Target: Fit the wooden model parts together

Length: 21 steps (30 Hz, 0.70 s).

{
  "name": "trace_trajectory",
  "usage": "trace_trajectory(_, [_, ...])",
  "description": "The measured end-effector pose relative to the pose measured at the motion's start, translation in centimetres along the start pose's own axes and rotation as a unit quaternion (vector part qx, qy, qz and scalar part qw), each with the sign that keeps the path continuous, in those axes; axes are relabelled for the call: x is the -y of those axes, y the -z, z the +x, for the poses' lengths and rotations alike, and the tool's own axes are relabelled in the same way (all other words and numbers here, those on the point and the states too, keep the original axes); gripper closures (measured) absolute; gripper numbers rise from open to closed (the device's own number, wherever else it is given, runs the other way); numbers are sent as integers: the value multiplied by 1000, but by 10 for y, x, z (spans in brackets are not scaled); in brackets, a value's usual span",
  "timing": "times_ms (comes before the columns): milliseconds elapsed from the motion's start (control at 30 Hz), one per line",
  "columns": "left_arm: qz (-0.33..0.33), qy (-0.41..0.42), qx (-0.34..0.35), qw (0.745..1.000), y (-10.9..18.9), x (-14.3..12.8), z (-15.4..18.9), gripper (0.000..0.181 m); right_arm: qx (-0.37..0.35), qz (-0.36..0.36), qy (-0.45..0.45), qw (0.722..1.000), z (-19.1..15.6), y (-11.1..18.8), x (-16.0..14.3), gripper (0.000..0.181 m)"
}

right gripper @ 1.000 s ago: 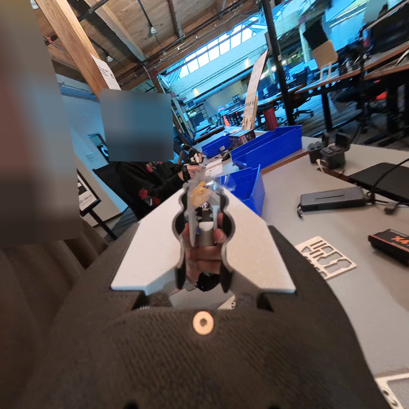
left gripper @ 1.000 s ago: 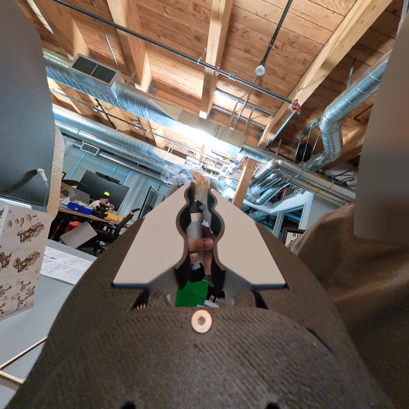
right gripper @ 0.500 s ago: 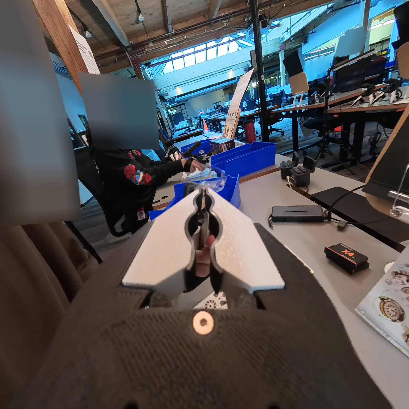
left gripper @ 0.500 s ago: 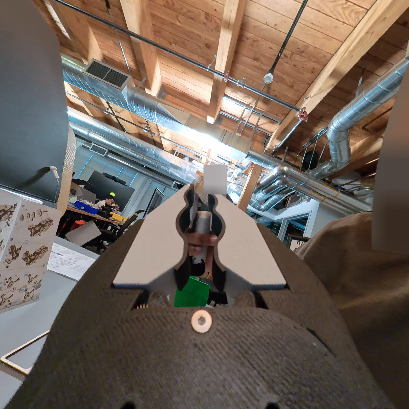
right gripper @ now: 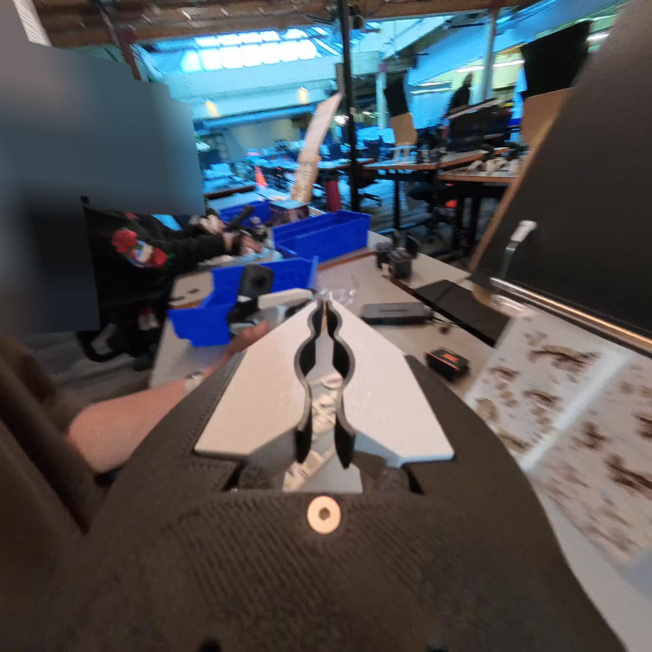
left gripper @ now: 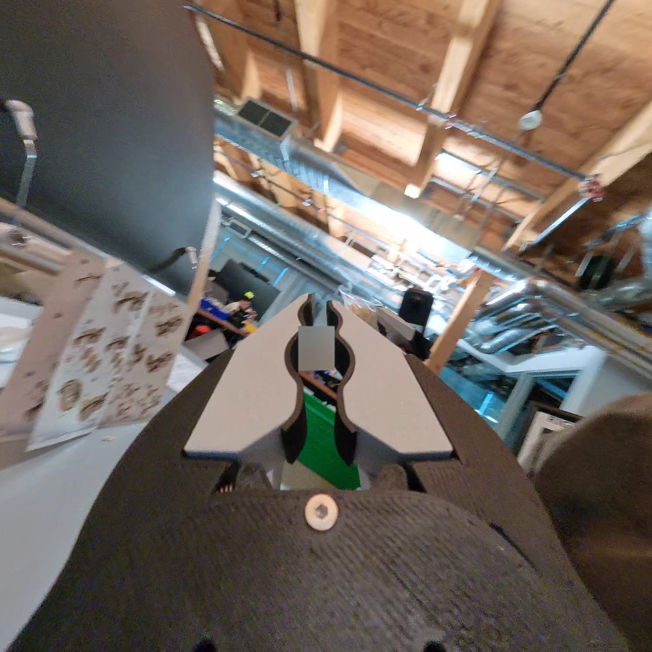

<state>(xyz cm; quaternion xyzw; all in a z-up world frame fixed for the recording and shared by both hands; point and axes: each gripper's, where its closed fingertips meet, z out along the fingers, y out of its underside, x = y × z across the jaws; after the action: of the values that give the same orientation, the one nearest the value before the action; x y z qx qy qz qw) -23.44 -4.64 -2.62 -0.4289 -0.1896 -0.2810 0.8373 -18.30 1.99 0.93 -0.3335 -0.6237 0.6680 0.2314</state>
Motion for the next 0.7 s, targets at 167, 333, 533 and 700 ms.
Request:
trace_trajectory(167, [-42, 42, 51, 997, -8, -19, -22, 181, -126, -40, 55, 990, 42, 54, -29, 181])
trace_trajectory(333, [-153, 32, 157, 975, -19, -89, -58, 181, -237, -76, 77, 966, 85, 99, -70, 181])
trace_trajectory(533, [-224, 31, 191, 955, -32, -147, -63, 181, -270, -125, 92, 950, 105, 128, -129, 181])
trace_trajectory(700, [-267, -26, 239, 933, -27, -173, -78, 181, -251, -112, 73, 959, 103, 138, -153, 181])
